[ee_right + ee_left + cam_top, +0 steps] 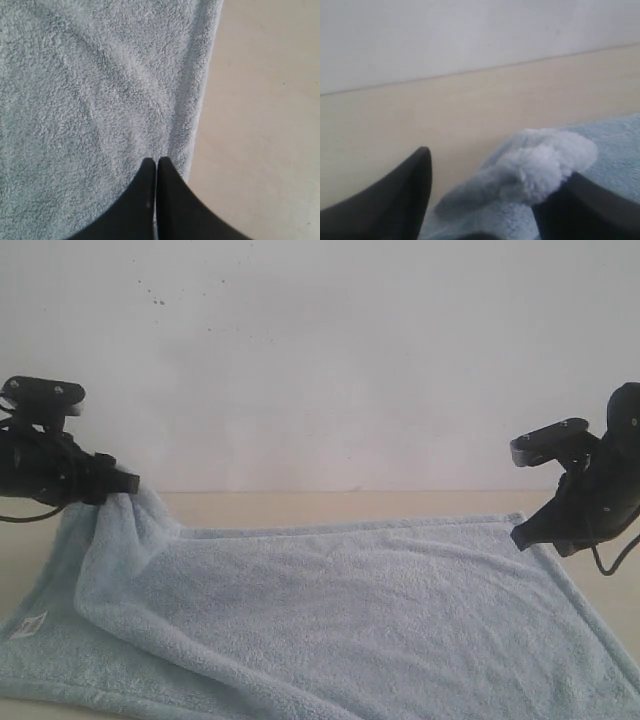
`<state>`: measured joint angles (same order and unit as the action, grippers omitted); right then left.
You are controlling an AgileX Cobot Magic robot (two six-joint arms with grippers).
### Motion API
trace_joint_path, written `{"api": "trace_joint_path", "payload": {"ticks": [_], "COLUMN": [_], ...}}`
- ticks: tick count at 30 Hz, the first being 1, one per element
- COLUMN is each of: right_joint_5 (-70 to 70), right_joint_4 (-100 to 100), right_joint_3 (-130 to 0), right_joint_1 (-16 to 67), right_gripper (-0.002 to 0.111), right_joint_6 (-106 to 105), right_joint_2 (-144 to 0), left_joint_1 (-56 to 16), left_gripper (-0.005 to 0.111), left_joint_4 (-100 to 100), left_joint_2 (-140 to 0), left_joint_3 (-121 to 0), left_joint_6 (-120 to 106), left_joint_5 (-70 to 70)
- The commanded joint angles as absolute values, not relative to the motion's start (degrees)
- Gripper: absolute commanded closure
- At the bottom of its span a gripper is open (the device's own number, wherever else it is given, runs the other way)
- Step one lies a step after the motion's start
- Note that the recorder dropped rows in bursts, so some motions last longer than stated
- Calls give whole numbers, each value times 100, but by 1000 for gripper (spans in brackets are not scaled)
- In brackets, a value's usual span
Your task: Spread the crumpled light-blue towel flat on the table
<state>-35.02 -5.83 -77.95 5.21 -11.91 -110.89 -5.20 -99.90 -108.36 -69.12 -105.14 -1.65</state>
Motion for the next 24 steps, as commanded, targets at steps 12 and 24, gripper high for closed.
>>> {"api": "trace_joint_path", "payload": {"ticks": [12, 24], "right_joint_5": [-3300, -3595], "right_joint_4": [-518, -505], "right_joint_3": [-7780, -7780], "right_joint_1": [509, 509], "right_gripper": [108, 108], "right_joint_6": [-1303, -1319], "right_joint_2": [-11034, -11034], "left_joint_1": [-511, -444], "left_gripper": [56, 56], "left_joint_4": [-9995, -9829], "left_joint_2": [-11041, -10669], "left_joint_3": [-6331, -5989], "left_joint_6": [-10002, -10150], "left_joint_5": [848, -668]}}
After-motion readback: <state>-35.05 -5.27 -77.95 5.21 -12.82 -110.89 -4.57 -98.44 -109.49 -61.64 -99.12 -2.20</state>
